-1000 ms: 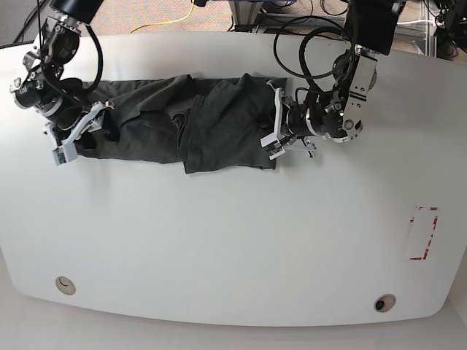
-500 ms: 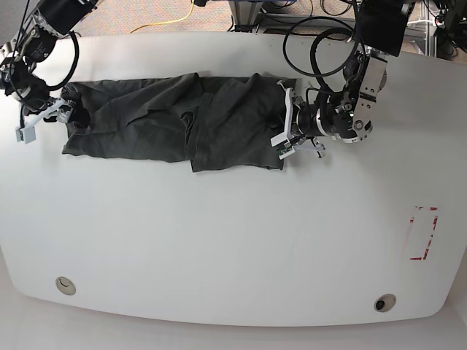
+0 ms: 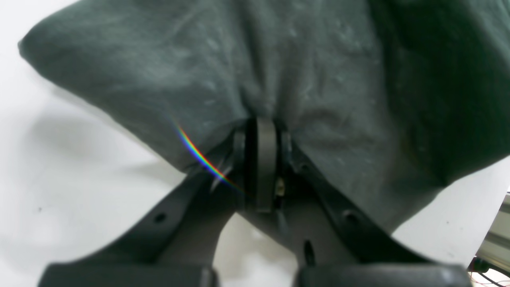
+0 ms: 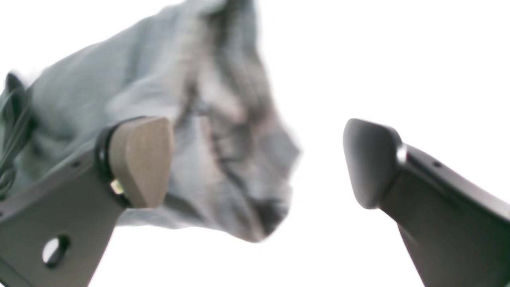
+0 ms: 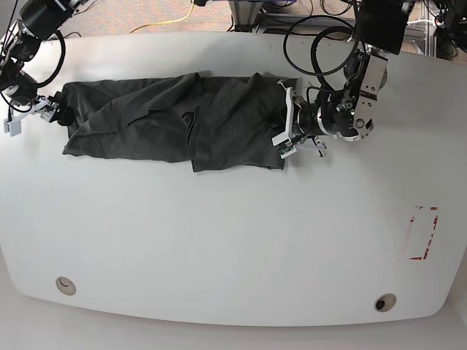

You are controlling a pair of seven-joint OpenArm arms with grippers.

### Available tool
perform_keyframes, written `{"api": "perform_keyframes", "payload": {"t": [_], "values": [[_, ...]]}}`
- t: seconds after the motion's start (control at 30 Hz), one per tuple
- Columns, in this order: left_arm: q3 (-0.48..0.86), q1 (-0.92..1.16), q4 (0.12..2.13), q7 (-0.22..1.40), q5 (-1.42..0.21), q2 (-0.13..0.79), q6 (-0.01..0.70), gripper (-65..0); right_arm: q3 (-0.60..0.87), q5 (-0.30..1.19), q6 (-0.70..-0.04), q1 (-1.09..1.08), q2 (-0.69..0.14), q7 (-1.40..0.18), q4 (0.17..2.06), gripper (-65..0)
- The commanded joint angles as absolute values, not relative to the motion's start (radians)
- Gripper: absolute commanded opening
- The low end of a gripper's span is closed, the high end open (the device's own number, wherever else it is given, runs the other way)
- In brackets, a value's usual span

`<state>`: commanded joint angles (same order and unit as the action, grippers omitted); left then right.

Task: Layout the t-shirt on the table in an organized manner, then fold the t-shirt properly
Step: 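Grasp the strip end with the right gripper and pull it outward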

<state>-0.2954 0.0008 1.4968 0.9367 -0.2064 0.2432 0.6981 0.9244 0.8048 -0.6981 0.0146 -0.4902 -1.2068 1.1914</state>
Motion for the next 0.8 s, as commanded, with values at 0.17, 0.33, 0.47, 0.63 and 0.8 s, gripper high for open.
{"api": "perform_keyframes", "payload": {"t": [0.17, 0.33, 0.47, 0.63, 0.8], "values": [[-0.295, 0.001, 1.498, 0.937, -0.208, 0.254, 0.698, -63.1, 0.924, 0.805, -0.698, -0.008, -0.521, -1.185, 1.124, 0.0], [-0.295, 0.001, 1.498, 0.937, -0.208, 0.255, 0.698, -62.9, 0.891, 0.805, -0.698, -0.022, -0.538, -1.127, 1.089, 0.0], [-0.295, 0.001, 1.497, 0.937, -0.206, 0.272, 0.698, -62.9, 0.823, 0.806, -0.698, -0.03, -0.545, -1.102, 1.087, 0.0], [-0.295, -0.008, 1.495, 0.935, -0.206, 0.294, 0.698, -62.9, 0.788, 0.812, -0.698, -0.03, -0.518, -1.099, 1.087, 0.0], [-0.295, -0.008, 1.495, 0.934, -0.208, 0.337, 0.698, -62.9, 0.788, 0.812, -0.698, -0.024, -0.478, -1.106, 1.095, 0.0]]}}
